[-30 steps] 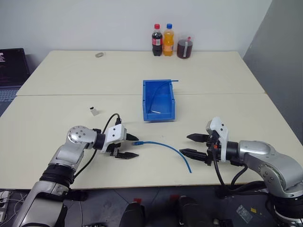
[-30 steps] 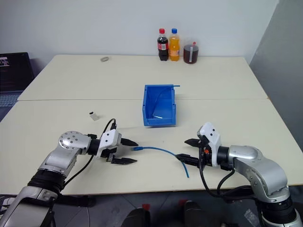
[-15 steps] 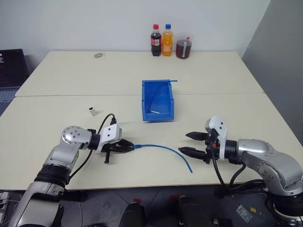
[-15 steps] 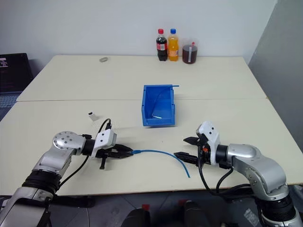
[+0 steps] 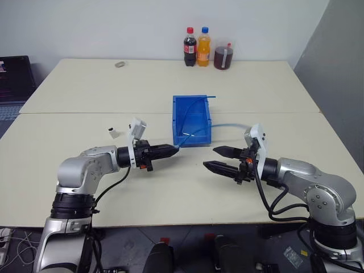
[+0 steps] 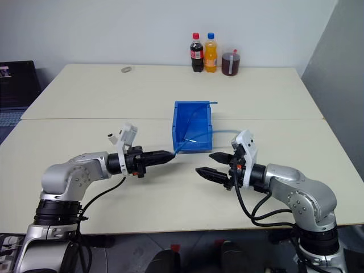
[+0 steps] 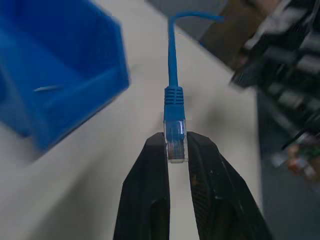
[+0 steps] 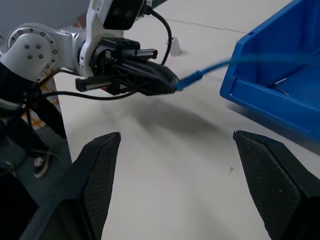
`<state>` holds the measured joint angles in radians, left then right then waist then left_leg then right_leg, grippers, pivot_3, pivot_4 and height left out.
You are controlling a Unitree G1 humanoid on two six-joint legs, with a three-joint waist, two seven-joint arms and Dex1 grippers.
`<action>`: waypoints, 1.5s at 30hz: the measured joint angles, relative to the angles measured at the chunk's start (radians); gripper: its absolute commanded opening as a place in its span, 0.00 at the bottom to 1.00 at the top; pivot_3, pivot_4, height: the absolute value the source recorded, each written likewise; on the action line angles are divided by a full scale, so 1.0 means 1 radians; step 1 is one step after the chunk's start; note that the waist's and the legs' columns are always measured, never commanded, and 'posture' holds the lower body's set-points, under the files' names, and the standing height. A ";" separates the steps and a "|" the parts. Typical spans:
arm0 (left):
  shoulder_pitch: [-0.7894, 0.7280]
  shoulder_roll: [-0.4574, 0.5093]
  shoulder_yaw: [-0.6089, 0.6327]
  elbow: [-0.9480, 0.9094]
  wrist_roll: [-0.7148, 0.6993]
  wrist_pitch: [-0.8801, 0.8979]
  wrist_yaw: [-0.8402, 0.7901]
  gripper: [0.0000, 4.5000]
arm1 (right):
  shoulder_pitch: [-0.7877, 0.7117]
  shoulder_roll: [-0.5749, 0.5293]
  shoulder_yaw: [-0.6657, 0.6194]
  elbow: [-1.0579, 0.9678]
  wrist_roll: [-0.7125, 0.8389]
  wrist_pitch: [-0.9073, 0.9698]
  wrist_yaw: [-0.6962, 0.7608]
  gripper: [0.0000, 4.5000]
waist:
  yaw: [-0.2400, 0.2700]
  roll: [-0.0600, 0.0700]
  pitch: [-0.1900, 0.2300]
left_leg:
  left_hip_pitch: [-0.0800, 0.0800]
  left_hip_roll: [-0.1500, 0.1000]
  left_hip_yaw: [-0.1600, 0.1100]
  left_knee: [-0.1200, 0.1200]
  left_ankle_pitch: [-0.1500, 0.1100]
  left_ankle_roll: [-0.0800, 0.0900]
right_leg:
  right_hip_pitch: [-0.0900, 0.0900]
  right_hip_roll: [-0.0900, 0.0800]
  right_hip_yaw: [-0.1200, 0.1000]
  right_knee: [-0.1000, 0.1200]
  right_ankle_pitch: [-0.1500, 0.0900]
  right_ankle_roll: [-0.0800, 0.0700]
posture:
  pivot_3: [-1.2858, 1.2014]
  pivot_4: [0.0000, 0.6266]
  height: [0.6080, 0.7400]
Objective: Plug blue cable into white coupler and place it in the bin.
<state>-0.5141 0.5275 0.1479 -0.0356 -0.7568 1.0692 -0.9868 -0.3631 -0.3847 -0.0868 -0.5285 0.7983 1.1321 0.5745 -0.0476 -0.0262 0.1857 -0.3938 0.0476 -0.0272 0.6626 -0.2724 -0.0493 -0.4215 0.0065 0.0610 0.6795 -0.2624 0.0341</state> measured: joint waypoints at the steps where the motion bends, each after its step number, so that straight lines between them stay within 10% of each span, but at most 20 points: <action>1: 0.003 -0.029 0.024 -0.025 -0.053 0.059 0.037 0.06 | 0.000 0.022 -0.012 0.002 0.028 0.022 -0.022 0.85 | 0.000 0.000 0.000 | 0.000 0.000 0.000 0.000 0.000 0.000 | 0.000 0.000 0.000 0.000 0.001 -0.001 | 0.52 0.24 1.00; 11: 0.062 -0.163 0.125 -0.153 -0.322 0.286 0.288 0.06 | -0.103 0.190 -0.145 0.210 0.318 0.151 -0.189 0.85 | -0.006 0.000 0.000 | 0.003 0.000 0.000 0.000 0.000 0.000 | 0.000 0.001 0.001 0.001 0.001 -0.002 | 0.52 0.24 1.00; 27: 0.080 -0.169 0.124 -0.165 -0.441 0.276 0.386 0.06 | -0.130 0.162 -0.109 0.300 0.526 0.173 -0.251 0.85 | -0.007 0.000 0.000 | 0.002 -0.001 0.001 0.000 0.000 0.000 | 0.000 0.000 0.001 0.000 0.001 -0.001 | 0.52 0.24 1.00; 42: 0.088 -0.137 0.091 -0.168 -0.460 0.245 0.382 0.06 | -0.126 0.118 -0.082 0.336 0.525 0.131 -0.239 0.08 | -0.007 0.000 0.000 | 0.001 -0.001 0.001 0.000 0.000 0.000 | 0.000 0.000 0.001 0.000 0.000 0.000 | 0.52 0.24 1.00; 45: 0.088 -0.134 0.087 -0.167 -0.461 0.236 0.373 0.06 | -0.126 0.115 -0.079 0.336 0.525 0.123 -0.229 0.04 | -0.007 0.000 0.000 | 0.001 -0.001 0.001 0.000 0.000 0.000 | 0.000 0.000 0.001 0.000 0.000 0.000 | 0.52 0.24 1.00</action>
<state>-0.4258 0.3936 0.2350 -0.2029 -1.2177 1.3051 -0.6133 -0.4889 -0.2694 -0.1655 -0.1927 1.3234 1.2553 0.3452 -0.0546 -0.0260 0.1856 -0.3923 0.0469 -0.0266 0.6621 -0.2723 -0.0494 -0.4215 0.0070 0.0624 0.6794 -0.2623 0.0339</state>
